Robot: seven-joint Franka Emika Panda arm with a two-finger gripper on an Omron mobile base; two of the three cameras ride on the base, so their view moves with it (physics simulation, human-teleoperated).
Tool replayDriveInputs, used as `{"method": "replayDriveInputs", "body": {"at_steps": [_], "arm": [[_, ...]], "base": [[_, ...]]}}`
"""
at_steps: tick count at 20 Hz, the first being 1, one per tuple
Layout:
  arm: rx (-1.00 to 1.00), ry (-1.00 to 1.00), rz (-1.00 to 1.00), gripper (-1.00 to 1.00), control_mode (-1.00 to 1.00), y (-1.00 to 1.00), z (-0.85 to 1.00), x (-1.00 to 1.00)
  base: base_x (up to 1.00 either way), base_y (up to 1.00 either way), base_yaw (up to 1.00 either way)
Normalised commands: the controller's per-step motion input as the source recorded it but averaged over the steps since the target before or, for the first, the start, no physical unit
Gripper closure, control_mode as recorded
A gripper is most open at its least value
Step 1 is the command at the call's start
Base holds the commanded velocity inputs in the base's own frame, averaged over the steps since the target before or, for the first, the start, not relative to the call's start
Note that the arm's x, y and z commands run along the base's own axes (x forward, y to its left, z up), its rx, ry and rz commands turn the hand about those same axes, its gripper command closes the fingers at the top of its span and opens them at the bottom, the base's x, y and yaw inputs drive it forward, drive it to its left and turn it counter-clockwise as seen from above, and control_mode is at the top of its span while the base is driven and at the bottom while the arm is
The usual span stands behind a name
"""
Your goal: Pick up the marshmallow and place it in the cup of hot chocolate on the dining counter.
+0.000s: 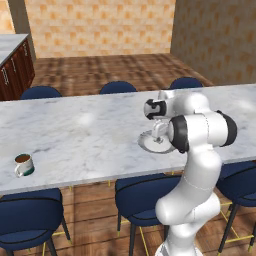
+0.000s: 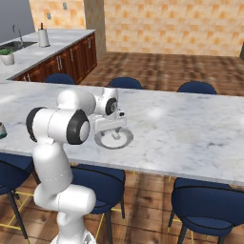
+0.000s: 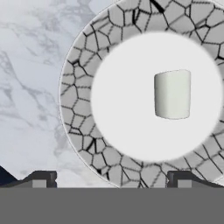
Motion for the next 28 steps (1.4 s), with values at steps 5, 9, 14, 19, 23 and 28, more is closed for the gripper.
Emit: {"method": "replayDriveInputs", "body": {"at_steps": [5,9,14,19,23,28], "arm": [[0.00,0.00,0.01,-1.00,-1.00,0.00,-0.19,0.20],[0.00,0.00,0.00,-1.00,-1.00,0.00,-0.18,0.12],[0.00,0.00,0.00,-1.00,-1.00,0.00,-0.13,0.23],[0.00,0.00,0.00,-1.00,-1.00,-0.01,-0.10,0.29],[0.00,0.00,0.00,-1.00,-1.00,0.00,-0.09,0.22],[0.00,0.00,0.00,-1.00,-1.00,-0.03,-0.14,0.21]], "base": [[0.00,0.00,0.00],[0.00,0.00,0.00],[0.00,0.00,0.00],[0.00,0.00,0.00],[0.00,0.00,0.00],[0.00,0.00,0.00]]}}
